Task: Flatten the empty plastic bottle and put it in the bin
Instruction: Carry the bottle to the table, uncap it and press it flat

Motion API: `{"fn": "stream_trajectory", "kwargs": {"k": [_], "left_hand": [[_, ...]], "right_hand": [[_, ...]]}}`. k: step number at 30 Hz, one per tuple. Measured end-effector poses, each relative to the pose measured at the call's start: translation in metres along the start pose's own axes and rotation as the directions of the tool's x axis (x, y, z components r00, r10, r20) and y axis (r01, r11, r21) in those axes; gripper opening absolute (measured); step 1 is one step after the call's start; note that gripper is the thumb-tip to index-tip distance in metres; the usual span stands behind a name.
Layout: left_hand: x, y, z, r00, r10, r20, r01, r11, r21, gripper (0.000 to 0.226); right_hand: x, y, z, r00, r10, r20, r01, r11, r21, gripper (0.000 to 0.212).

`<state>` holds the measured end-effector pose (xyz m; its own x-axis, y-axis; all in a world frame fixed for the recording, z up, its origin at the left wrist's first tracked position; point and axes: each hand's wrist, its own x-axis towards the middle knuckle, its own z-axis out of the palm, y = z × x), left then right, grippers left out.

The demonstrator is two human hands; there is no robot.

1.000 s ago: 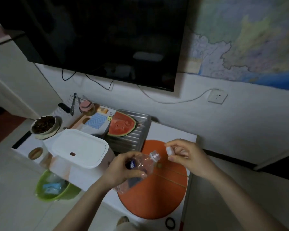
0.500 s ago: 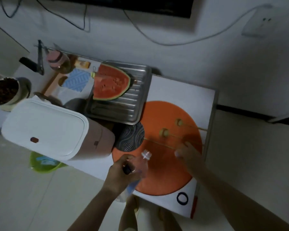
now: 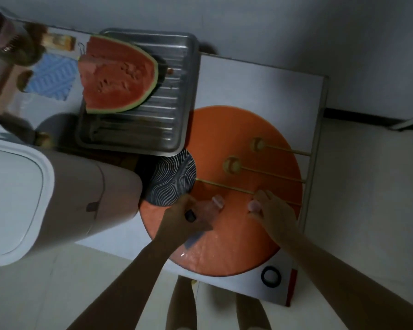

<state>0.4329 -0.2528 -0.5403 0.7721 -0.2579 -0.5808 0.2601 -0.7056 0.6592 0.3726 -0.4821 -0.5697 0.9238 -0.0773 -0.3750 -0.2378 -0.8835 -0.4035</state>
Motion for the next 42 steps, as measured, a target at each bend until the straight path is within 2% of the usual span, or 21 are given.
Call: {"fn": "stream_trajectory", "kwargs": {"k": [3,7,10,15,18,21,23,25,27,30,32,34,39,42], "left_hand": [[0.007,0.001,0.001,0.999,0.03,0.011,-0.03,0.999,-0.036,0.051],[0.016,0.001,0.006,0.995,0.081,0.05,-0.081,0.997,-0.009,0.046],[0.023,0.003,0.013,0.991,0.125,0.054,-0.126,0.992,0.007,0.042],[0.034,0.004,0.023,0.972,0.225,0.062,-0.233,0.952,0.2,0.068],[0.032,0.004,0.026,0.964,0.261,0.045,-0.264,0.94,0.216,0.071],[0.024,0.001,0.029,0.966,0.257,-0.034,-0.25,0.958,0.14,0.059],[0.021,-0.005,0.033,0.944,0.327,-0.044,-0.309,0.923,0.229,0.053],[0.019,-0.012,0.036,0.918,0.395,-0.032,-0.365,0.875,0.318,0.055],[0.018,-0.014,0.037,0.905,0.422,-0.054,-0.368,0.841,0.397,0.05],[0.014,-0.014,0.033,0.923,0.346,-0.169,-0.229,0.845,0.483,0.047],[0.011,-0.013,0.031,0.927,0.287,-0.241,-0.138,0.86,0.492,0.052],[0.012,-0.011,0.031,0.931,0.257,-0.257,-0.089,0.847,0.525,0.054],[0.023,-0.017,0.032,0.954,0.195,-0.23,-0.009,0.78,0.626,0.07],[0.031,-0.024,0.035,0.952,0.156,-0.264,0.045,0.781,0.623,0.067]], "right_hand": [[0.0,0.001,0.004,0.999,0.024,-0.023,-0.023,0.999,0.037,0.042],[-0.003,0.006,0.009,0.992,0.118,-0.052,-0.107,0.979,0.175,0.048],[-0.008,0.011,0.013,0.978,0.183,-0.101,-0.152,0.953,0.262,0.044],[-0.022,0.018,0.02,0.96,0.256,-0.11,-0.209,0.922,0.325,0.038],[-0.026,0.018,0.022,0.958,0.26,-0.123,-0.205,0.917,0.342,0.034],[-0.025,0.01,0.018,0.939,0.298,-0.17,-0.196,0.874,0.445,0.031],[-0.02,0.003,0.014,0.932,0.302,-0.2,-0.177,0.862,0.476,0.028],[-0.014,-0.004,0.009,0.933,0.263,-0.244,-0.137,0.89,0.435,0.023],[-0.006,-0.014,0.004,0.931,0.208,-0.301,-0.105,0.94,0.324,0.018],[0.007,-0.04,0.0,0.943,0.104,-0.316,-0.079,0.993,0.092,0.012],[0.017,-0.06,0.005,0.962,0.033,-0.272,-0.052,0.997,-0.065,0.014],[0.026,-0.08,0.013,0.972,-0.001,-0.237,-0.04,0.985,-0.17,0.019],[0.04,-0.111,0.035,0.989,-0.011,-0.148,-0.018,0.981,-0.196,0.04],[0.046,-0.113,0.044,0.995,0.028,-0.093,-0.042,0.987,-0.156,0.052]]}}
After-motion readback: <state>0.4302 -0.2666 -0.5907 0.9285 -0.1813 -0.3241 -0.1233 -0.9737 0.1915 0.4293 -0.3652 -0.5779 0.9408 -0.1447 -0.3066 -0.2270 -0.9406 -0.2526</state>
